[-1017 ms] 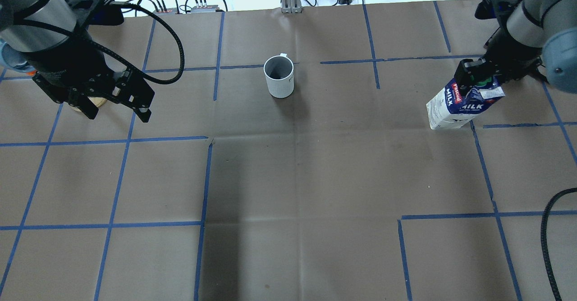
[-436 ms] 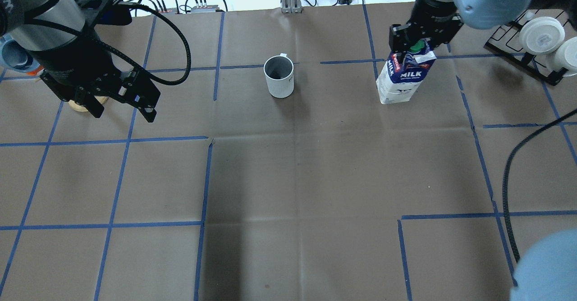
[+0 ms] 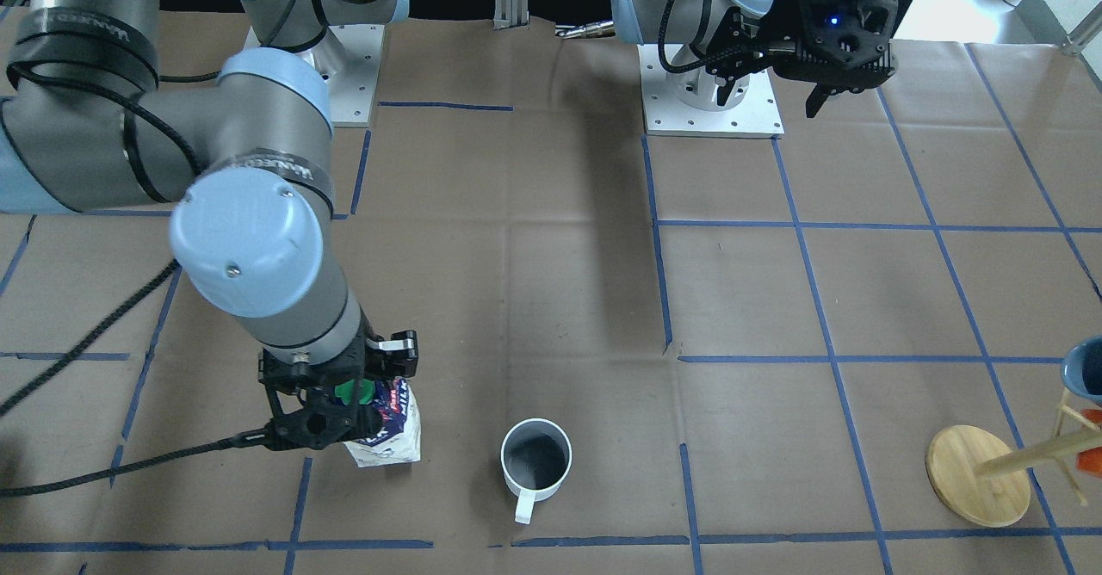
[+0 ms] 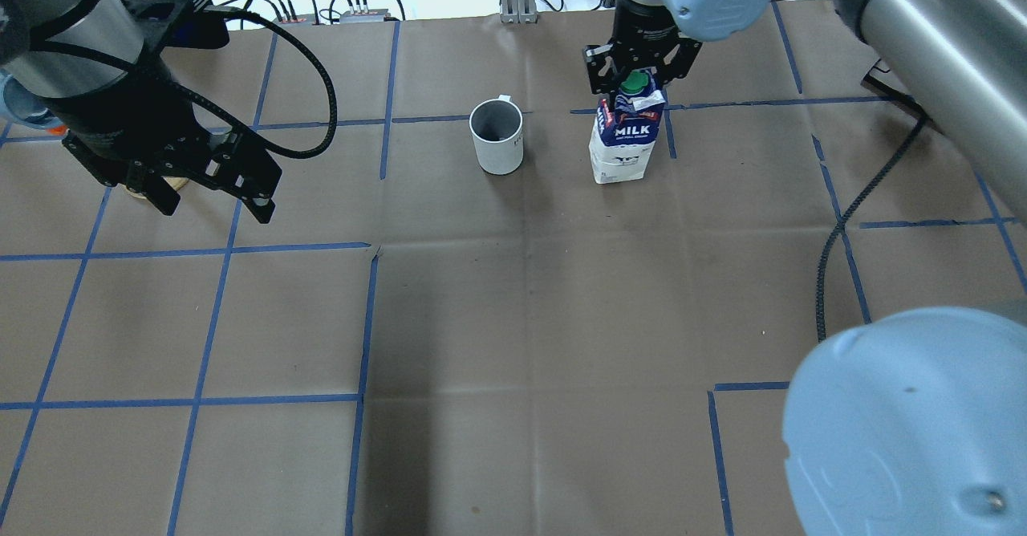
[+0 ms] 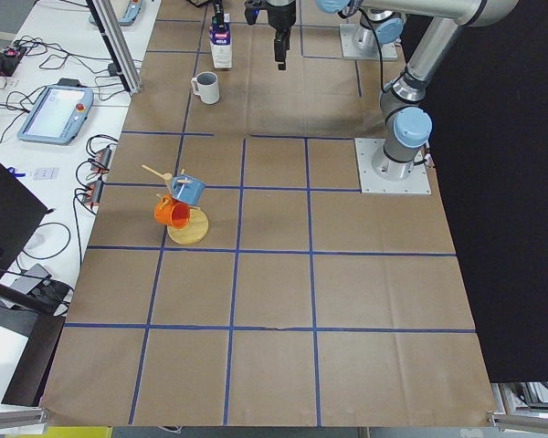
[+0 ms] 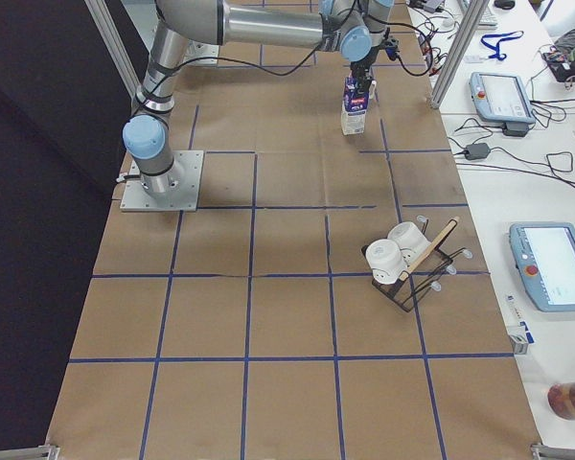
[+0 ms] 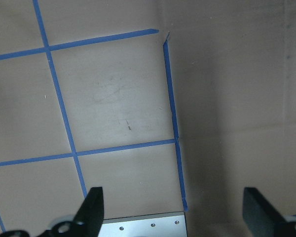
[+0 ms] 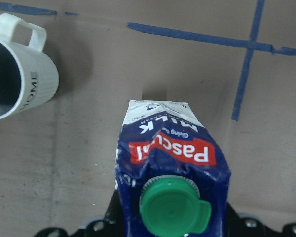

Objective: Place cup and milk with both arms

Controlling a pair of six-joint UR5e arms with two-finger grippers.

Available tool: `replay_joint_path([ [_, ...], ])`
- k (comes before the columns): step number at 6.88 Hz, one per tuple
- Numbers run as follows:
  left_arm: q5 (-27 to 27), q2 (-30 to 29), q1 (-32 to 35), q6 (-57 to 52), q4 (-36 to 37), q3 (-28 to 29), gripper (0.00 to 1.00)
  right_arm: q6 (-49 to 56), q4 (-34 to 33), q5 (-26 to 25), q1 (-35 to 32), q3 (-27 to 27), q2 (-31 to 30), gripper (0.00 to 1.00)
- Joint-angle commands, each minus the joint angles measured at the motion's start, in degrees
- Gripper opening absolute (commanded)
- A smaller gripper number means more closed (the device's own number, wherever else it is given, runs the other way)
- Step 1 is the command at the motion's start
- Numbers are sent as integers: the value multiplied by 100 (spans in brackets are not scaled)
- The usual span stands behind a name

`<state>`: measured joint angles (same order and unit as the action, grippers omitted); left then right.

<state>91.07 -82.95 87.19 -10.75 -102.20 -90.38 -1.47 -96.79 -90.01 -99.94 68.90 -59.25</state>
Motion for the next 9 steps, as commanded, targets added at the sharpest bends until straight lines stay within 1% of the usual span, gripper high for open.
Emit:
replay_joint_path([
  [1,7,24,0,-15,-28,-5,100,-685,309,254,-420,-586,282,63],
  [2,16,16,0,-15,-19,-5,100,-705,301,265,-421,-745,440,63],
  [3,16,24,0,-6,-36,-5,100,-731,310,247,-430,-1034,572,63],
  [4,16,24,0,20,-28,3,100,-801,380,186,-430,-1158,738,62],
  [9,16,7,0,20,-37,-5,100,-1013,442,238,-430,-1177,792,62],
])
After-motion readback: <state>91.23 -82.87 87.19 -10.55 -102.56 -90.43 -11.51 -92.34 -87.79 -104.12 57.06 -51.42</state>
